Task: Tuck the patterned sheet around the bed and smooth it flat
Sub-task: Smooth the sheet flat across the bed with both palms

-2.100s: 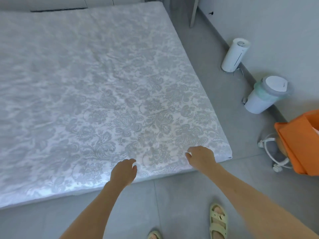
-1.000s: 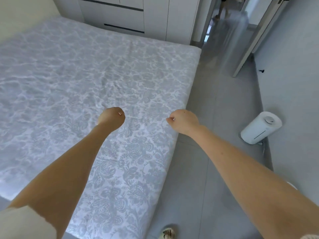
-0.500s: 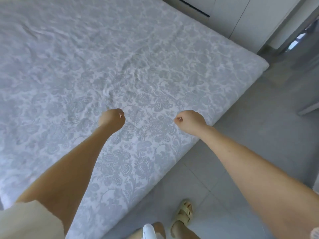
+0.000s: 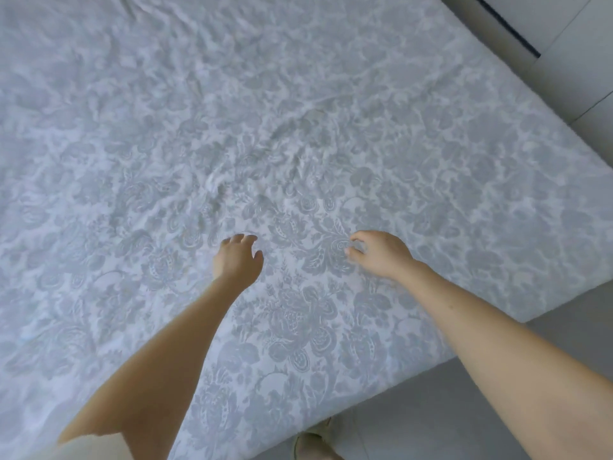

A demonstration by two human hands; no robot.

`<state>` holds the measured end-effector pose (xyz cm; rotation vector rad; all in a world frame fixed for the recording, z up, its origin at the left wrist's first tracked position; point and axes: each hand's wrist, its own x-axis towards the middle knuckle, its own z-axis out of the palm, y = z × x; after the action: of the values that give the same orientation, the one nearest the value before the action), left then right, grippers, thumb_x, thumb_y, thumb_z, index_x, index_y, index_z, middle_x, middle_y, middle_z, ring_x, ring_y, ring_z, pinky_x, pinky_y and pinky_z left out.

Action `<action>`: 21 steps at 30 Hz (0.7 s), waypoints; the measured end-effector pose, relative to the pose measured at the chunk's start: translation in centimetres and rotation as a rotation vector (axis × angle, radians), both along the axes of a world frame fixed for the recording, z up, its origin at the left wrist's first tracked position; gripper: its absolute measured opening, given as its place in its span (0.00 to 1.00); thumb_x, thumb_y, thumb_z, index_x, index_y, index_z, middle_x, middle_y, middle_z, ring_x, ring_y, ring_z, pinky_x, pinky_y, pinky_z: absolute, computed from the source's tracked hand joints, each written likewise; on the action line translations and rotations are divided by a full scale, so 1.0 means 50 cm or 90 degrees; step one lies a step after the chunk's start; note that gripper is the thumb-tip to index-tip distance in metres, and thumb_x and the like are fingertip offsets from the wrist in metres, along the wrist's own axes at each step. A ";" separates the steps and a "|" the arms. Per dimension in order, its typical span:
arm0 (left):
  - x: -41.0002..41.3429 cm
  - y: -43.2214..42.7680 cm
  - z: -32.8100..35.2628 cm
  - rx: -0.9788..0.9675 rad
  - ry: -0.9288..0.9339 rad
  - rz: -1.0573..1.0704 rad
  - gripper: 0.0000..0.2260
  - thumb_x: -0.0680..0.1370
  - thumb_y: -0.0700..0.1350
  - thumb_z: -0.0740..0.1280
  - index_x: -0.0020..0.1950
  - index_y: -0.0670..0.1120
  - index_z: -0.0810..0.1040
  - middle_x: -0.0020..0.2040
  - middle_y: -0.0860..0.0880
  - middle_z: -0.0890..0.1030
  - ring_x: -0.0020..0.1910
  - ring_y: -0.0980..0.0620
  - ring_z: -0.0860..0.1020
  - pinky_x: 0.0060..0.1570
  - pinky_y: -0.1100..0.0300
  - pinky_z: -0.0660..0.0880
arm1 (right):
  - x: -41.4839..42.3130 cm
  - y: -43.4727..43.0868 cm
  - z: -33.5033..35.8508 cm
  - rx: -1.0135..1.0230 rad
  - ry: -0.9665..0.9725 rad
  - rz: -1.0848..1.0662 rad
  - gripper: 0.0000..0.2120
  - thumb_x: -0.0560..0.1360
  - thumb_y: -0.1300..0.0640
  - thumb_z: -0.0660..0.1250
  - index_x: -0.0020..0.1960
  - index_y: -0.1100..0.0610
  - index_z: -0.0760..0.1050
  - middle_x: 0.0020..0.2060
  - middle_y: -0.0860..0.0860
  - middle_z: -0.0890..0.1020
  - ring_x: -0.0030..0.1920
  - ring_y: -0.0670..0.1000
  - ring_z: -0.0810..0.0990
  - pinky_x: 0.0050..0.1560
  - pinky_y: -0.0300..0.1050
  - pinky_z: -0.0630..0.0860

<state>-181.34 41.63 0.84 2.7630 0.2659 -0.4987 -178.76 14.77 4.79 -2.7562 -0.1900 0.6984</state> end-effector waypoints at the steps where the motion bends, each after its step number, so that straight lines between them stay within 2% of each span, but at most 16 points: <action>1: 0.023 -0.011 -0.021 0.008 0.008 -0.001 0.20 0.81 0.50 0.57 0.73 0.48 0.65 0.74 0.46 0.65 0.73 0.43 0.60 0.64 0.50 0.67 | 0.036 -0.008 -0.024 -0.005 -0.005 0.016 0.22 0.79 0.43 0.58 0.68 0.52 0.69 0.65 0.50 0.74 0.62 0.53 0.74 0.57 0.48 0.73; 4: 0.087 -0.037 -0.091 0.039 0.043 -0.010 0.22 0.81 0.53 0.55 0.75 0.51 0.61 0.77 0.46 0.58 0.76 0.42 0.53 0.71 0.47 0.60 | 0.137 -0.028 -0.097 -0.028 -0.029 0.078 0.25 0.79 0.42 0.58 0.72 0.52 0.65 0.69 0.50 0.69 0.68 0.52 0.68 0.63 0.50 0.69; 7: 0.128 -0.056 -0.171 0.088 0.049 -0.012 0.22 0.81 0.55 0.52 0.75 0.53 0.58 0.77 0.46 0.56 0.76 0.42 0.52 0.73 0.43 0.53 | 0.226 -0.044 -0.184 -0.128 -0.096 0.169 0.27 0.80 0.43 0.55 0.76 0.50 0.56 0.75 0.51 0.60 0.74 0.52 0.58 0.69 0.49 0.62; 11: 0.144 -0.085 -0.263 0.123 0.067 0.061 0.23 0.81 0.57 0.47 0.76 0.57 0.52 0.78 0.49 0.51 0.77 0.43 0.48 0.72 0.38 0.47 | 0.335 -0.067 -0.289 -0.215 -0.086 0.193 0.30 0.80 0.40 0.50 0.77 0.48 0.44 0.77 0.53 0.48 0.77 0.55 0.47 0.75 0.56 0.48; 13: 0.100 -0.106 -0.309 0.123 0.037 0.104 0.24 0.80 0.58 0.41 0.77 0.58 0.50 0.78 0.51 0.49 0.77 0.45 0.45 0.73 0.41 0.43 | 0.341 -0.070 -0.341 -0.225 -0.082 0.263 0.30 0.78 0.36 0.44 0.76 0.44 0.40 0.76 0.53 0.42 0.76 0.58 0.42 0.75 0.59 0.43; 14: 0.061 -0.121 -0.327 0.120 0.006 0.122 0.25 0.80 0.58 0.38 0.77 0.57 0.52 0.78 0.52 0.51 0.77 0.47 0.46 0.74 0.43 0.42 | 0.314 -0.070 -0.367 -0.214 -0.111 0.315 0.29 0.78 0.35 0.40 0.76 0.43 0.40 0.76 0.53 0.42 0.76 0.60 0.41 0.74 0.60 0.42; 15: 0.014 -0.141 -0.337 0.112 -0.027 0.144 0.26 0.80 0.58 0.37 0.76 0.55 0.56 0.77 0.51 0.56 0.77 0.48 0.48 0.74 0.45 0.43 | 0.263 -0.070 -0.387 -0.180 -0.150 0.370 0.28 0.78 0.35 0.38 0.75 0.43 0.44 0.76 0.52 0.47 0.76 0.62 0.44 0.74 0.62 0.44; 17: -0.087 -0.184 -0.350 0.074 -0.058 0.183 0.27 0.81 0.56 0.39 0.73 0.50 0.66 0.74 0.49 0.66 0.75 0.48 0.56 0.73 0.48 0.49 | 0.115 -0.086 -0.421 -0.058 -0.153 0.515 0.25 0.79 0.38 0.46 0.73 0.44 0.59 0.74 0.50 0.61 0.75 0.62 0.53 0.70 0.62 0.51; 18: -0.135 -0.210 -0.353 0.065 -0.052 0.201 0.27 0.81 0.56 0.40 0.71 0.48 0.69 0.72 0.48 0.68 0.75 0.49 0.57 0.73 0.49 0.50 | 0.039 -0.101 -0.428 -0.016 -0.141 0.605 0.24 0.78 0.39 0.51 0.72 0.44 0.64 0.73 0.49 0.65 0.74 0.60 0.57 0.69 0.62 0.53; 19: -0.180 -0.236 -0.354 0.063 -0.037 0.220 0.27 0.81 0.55 0.41 0.71 0.48 0.69 0.72 0.48 0.69 0.75 0.50 0.56 0.73 0.50 0.50 | -0.020 -0.119 -0.427 -0.001 -0.138 0.686 0.23 0.77 0.40 0.54 0.70 0.43 0.67 0.72 0.47 0.67 0.74 0.59 0.60 0.69 0.62 0.53; 21: -0.248 -0.285 -0.345 0.077 -0.033 0.245 0.25 0.81 0.55 0.42 0.71 0.48 0.68 0.72 0.49 0.68 0.76 0.53 0.52 0.73 0.51 0.49 | -0.060 -0.149 -0.417 0.021 -0.120 0.802 0.22 0.77 0.39 0.54 0.68 0.42 0.69 0.70 0.46 0.70 0.72 0.57 0.65 0.68 0.62 0.55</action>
<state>-193.72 27.37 -16.42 2.7345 0.8187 -0.3172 -181.78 7.30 -16.08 -2.3797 -2.0088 0.6210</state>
